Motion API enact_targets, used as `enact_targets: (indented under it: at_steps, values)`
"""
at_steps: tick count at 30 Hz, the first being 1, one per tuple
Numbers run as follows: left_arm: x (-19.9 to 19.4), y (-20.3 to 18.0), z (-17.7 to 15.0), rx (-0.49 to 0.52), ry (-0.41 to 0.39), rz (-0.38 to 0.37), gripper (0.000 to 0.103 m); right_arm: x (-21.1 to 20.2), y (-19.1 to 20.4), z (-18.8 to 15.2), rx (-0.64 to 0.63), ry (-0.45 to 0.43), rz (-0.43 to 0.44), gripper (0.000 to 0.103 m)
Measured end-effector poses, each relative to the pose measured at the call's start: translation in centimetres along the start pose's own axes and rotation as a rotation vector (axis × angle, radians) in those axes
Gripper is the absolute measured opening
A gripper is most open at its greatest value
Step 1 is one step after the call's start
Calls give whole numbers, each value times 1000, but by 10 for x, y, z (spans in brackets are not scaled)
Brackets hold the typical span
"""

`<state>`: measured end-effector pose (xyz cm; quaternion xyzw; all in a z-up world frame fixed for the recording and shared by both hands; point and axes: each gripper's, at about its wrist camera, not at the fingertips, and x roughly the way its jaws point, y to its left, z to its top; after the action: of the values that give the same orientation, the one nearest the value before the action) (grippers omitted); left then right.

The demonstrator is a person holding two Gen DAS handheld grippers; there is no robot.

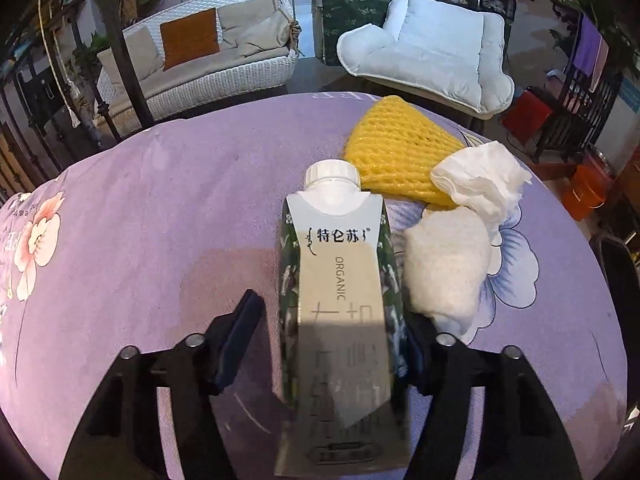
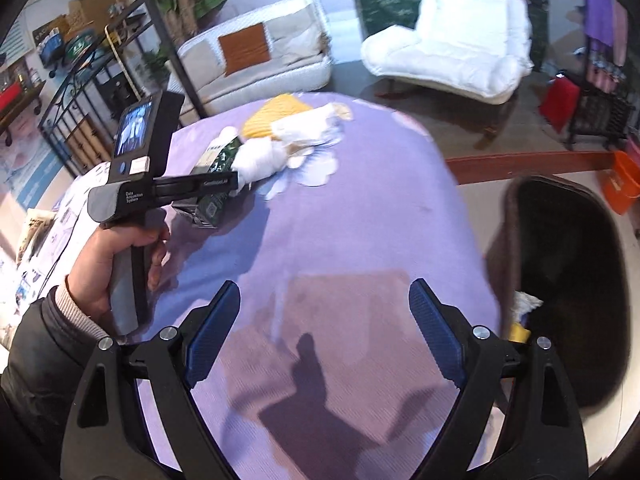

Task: Collect trash
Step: 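Grasp the white milk carton with the left gripper while the right grasps the white paper towel, then carry the white paper towel over the black bin and open the right gripper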

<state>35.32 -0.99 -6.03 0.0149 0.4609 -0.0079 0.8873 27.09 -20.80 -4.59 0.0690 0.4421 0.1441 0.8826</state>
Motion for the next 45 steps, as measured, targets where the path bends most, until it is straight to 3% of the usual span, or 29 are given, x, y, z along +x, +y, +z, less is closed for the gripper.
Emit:
enact_targets:
  at_steps: [7,11,18,21,24,25,29,37,45]
  values:
    - [-20,20,-24,-52,-15,-75,51,39,13,26,23,72,51,86]
    - [-43,40,-49,-118,-27,-81,51,63,25,45,58,100,95,86]
    - [-79,65,-84,-203,-90,-68,51,111,68,78,42,114,80,80]
    - [-89,70,-94,-230,-108,-81,51,135,79,88,76,136,55,68]
    - [-94,75,-101,-253,-121,-89,51,154,89,90,71,141,11,51]
    - [-96,74,-105,-255,-123,-90,51,154,92,91,59,130,-1,41]
    - [-98,75,-111,-256,-128,-103,51,143,94,83,39,126,47,33]
    - [-111,63,-120,-254,-151,-148,51,87,88,53,7,80,108,32]
    - [-129,37,-124,-227,-187,-206,51,27,74,21,-27,-21,61,32]
